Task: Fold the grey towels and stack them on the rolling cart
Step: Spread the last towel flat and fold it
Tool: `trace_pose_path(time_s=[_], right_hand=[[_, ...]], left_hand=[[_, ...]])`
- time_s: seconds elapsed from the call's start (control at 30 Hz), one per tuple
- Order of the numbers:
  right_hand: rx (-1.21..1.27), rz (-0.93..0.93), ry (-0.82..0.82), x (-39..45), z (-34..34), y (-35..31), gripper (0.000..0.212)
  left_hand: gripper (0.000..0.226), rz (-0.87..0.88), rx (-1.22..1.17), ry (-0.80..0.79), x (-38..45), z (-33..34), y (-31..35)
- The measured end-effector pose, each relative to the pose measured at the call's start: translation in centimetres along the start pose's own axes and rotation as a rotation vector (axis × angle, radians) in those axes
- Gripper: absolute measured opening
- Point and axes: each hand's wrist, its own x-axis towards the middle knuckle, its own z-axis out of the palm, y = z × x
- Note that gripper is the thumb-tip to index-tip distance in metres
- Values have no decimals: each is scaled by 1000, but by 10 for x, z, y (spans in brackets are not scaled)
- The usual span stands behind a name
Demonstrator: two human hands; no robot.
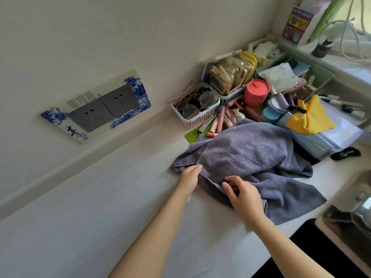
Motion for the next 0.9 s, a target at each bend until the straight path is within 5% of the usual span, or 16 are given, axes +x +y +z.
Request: trace_pose_path(time_s=[0.13,0.6,0.9], right_hand=[[-73,-67,-2,-3,11,-3,48],[392,-156,29,-38,14,-86,20],[338,-328,39,-113,52,-143,36]], left_hand=[[13,22,-136,49,-6,-4,6],[27,180,-179,118,-78,-80,6],[30,263,-246,266,-150,-163,-35]])
